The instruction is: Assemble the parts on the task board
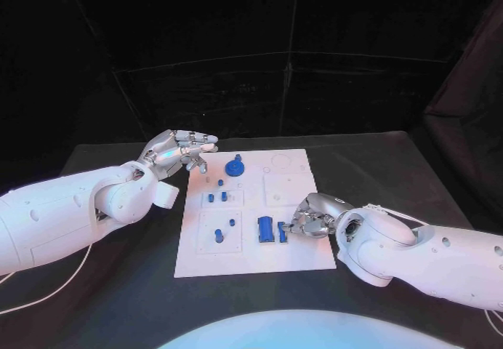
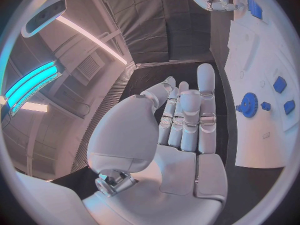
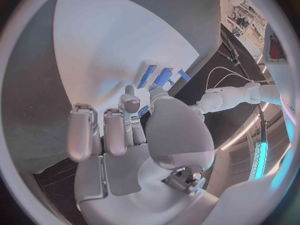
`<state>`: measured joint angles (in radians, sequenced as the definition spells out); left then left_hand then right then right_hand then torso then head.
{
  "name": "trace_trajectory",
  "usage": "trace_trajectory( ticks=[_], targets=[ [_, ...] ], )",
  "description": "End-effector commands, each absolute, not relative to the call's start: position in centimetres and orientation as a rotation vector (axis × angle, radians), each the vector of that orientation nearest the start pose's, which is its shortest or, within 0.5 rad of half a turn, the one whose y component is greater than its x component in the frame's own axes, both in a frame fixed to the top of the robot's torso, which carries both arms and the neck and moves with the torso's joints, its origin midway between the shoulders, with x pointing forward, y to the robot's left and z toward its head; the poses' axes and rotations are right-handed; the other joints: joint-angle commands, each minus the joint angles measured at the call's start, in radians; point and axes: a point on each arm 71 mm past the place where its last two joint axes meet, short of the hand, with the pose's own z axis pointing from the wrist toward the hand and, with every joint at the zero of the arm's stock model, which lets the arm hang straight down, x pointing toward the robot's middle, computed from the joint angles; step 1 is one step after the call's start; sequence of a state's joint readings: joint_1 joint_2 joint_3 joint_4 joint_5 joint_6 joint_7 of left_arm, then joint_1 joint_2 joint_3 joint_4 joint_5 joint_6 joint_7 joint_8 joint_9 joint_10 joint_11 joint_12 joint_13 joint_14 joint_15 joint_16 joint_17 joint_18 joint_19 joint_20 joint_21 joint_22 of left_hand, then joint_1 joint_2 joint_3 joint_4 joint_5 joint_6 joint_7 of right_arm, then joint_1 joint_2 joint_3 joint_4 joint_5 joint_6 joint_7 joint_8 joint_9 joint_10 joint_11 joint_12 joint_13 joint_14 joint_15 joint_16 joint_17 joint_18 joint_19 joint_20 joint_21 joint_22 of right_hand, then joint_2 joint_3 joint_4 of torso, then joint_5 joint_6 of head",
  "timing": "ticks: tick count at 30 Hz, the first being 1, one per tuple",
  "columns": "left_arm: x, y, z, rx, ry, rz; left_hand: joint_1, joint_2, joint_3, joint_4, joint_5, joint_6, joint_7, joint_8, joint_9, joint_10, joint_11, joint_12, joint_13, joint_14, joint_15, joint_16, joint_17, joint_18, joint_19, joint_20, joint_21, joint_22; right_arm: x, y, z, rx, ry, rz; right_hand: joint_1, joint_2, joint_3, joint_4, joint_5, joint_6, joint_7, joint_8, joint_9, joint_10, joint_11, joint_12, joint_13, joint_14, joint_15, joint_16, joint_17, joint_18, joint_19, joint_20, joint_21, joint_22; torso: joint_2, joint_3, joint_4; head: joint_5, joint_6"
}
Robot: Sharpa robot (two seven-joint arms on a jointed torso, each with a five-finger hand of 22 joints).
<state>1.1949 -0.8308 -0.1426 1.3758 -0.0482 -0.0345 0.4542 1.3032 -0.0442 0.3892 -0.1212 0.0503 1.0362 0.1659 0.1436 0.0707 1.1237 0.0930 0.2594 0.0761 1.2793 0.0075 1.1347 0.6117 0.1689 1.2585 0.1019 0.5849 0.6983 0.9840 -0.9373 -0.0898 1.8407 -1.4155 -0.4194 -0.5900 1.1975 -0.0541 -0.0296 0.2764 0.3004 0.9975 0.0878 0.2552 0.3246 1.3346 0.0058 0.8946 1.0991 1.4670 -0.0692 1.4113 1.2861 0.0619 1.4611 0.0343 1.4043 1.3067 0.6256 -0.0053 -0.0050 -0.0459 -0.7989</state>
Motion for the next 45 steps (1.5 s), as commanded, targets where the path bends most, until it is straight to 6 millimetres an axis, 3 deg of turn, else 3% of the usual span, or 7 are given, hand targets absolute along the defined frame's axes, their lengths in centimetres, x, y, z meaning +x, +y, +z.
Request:
trace_trajectory(
  ticks=[1,13,32,33,36,37,45],
  targets=[
    [49.4,23.5,-21.9,-1.024,1.549,-1.653,-0.002,0.002,-0.008,-0.001,0.003,-0.001,0.003,0.002,-0.002,-0.007,0.0,0.007,0.0,-0.005,0.0,0.003,-0.001,0.013,0.001,0.003,-0.006,-0.002,37.9,-19.4,-26.5,0.427,1.955,0.629,0.028,-0.002,-0.015,-0.001,0.007,-0.039,0.016,-0.025,-0.012,-0.051,0.014,-0.115,-0.079,0.032,0.015,-0.044,-0.066,0.009,-0.027,0.013,-0.048,-0.056,-0.005,-0.0013,-0.0005,0.002,0.008],
    [50.4,24.5,-22.1,-1.091,1.467,-1.575,-0.016,0.001,-0.023,0.012,0.0,-0.017,0.013,0.0,-0.003,-0.044,0.019,-0.002,-0.012,-0.228,0.027,-0.271,-0.239,0.008,-0.174,0.026,-0.139,-0.075,45.9,-23.2,-24.1,0.865,1.632,1.193,0.274,0.047,0.05,-0.072,-0.101,-0.05,0.102,-0.119,-0.076,-0.279,0.109,-0.723,-0.652,-0.337,0.116,-0.99,-0.902,0.121,-0.455,0.119,-0.935,-0.916,-0.046,-0.0097,-0.0052,0.004,0.044],
    [54.7,25.7,-24.4,-1.223,1.22,-1.388,-0.018,0.007,-0.067,0.052,0.002,-0.062,-0.001,-0.075,-0.005,-0.108,0.098,-0.186,-0.013,-0.386,0.164,-0.913,-0.526,0.015,-0.556,0.186,-0.508,-0.378,54.5,-23.3,-25.8,0.909,1.451,1.302,0.242,0.075,0.024,-0.166,-0.1,-0.017,0.102,-0.193,-0.216,-0.223,0.139,-0.831,-1.023,-0.335,0.182,-1.343,-1.201,0.123,-0.396,0.186,-1.278,-1.191,-0.101,-0.0053,-0.0114,0.024,0.146],
    [54.4,25.2,-24.6,-1.199,1.311,-1.411,-0.404,0.044,-0.16,0.121,-0.05,-0.36,-0.049,-0.144,-0.071,-0.419,0.042,-0.259,-0.076,-0.658,0.112,-0.977,-0.612,-0.051,-0.769,0.098,-0.585,-0.472,54.3,-23.8,-26.2,0.901,1.486,1.197,-0.183,0.054,0.03,-0.194,-0.158,-0.313,0.042,-0.255,-0.248,-0.559,0.095,-0.895,-1.099,-0.678,0.148,-1.411,-1.286,0.058,-0.72,0.119,-1.313,-1.225,-0.094,-0.0107,-0.0143,0.023,0.135],
    [54.3,25.1,-24.6,-1.2,1.31,-1.407,-0.472,0.044,-0.179,0.121,-0.05,-0.408,-0.058,-0.144,-0.071,-0.469,0.03,-0.259,-0.076,-0.703,0.103,-0.991,-0.612,-0.05,-0.806,0.084,-0.585,-0.491,54.1,-23.6,-26.1,0.908,1.478,1.2,-0.264,0.054,0.03,-0.203,-0.17,-0.363,0.035,-0.255,-0.254,-0.615,0.088,-0.895,-1.099,-0.734,0.142,-1.411,-1.286,0.058,-0.772,0.108,-1.321,-1.232,-0.093,-0.0092,-0.0125,0.026,0.141],
    [54.1,24.9,-24.6,-1.201,1.308,-1.402,-0.526,0.044,-0.194,0.121,-0.05,-0.448,-0.065,-0.144,-0.071,-0.511,0.022,-0.259,-0.076,-0.739,0.096,-1.0,-0.612,-0.05,-0.834,0.073,-0.585,-0.504,54.0,-23.5,-26.0,0.915,1.47,1.203,-0.321,0.054,0.03,-0.276,-0.178,-0.401,0.027,-0.255,-0.325,-0.659,0.082,-0.895,-1.099,-0.779,0.069,-1.411,-1.286,0.058,-0.814,0.1,-1.327,-1.236,-0.091,-0.0076,-0.0106,0.028,0.147],
    [52.1,23.1,-24.6,-1.211,1.292,-1.349,-0.745,0.044,-0.249,0.121,-0.05,-0.614,-0.094,-0.144,-0.071,-0.683,-0.01,-0.259,-0.076,-0.892,0.067,-1.038,-0.612,-0.077,-0.954,0.023,-0.585,-0.559,51.9,-22.1,-25.2,1.002,1.378,1.23,-0.565,0.054,0.03,-0.276,-0.213,-0.568,-0.004,-0.255,-0.325,-0.847,-0.006,-0.895,-1.099,-0.971,0.069,-1.411,-1.286,0.03,-0.995,0.062,-1.404,-1.307,-0.082,0.0044,0.004,0.045,0.196]
  ],
)
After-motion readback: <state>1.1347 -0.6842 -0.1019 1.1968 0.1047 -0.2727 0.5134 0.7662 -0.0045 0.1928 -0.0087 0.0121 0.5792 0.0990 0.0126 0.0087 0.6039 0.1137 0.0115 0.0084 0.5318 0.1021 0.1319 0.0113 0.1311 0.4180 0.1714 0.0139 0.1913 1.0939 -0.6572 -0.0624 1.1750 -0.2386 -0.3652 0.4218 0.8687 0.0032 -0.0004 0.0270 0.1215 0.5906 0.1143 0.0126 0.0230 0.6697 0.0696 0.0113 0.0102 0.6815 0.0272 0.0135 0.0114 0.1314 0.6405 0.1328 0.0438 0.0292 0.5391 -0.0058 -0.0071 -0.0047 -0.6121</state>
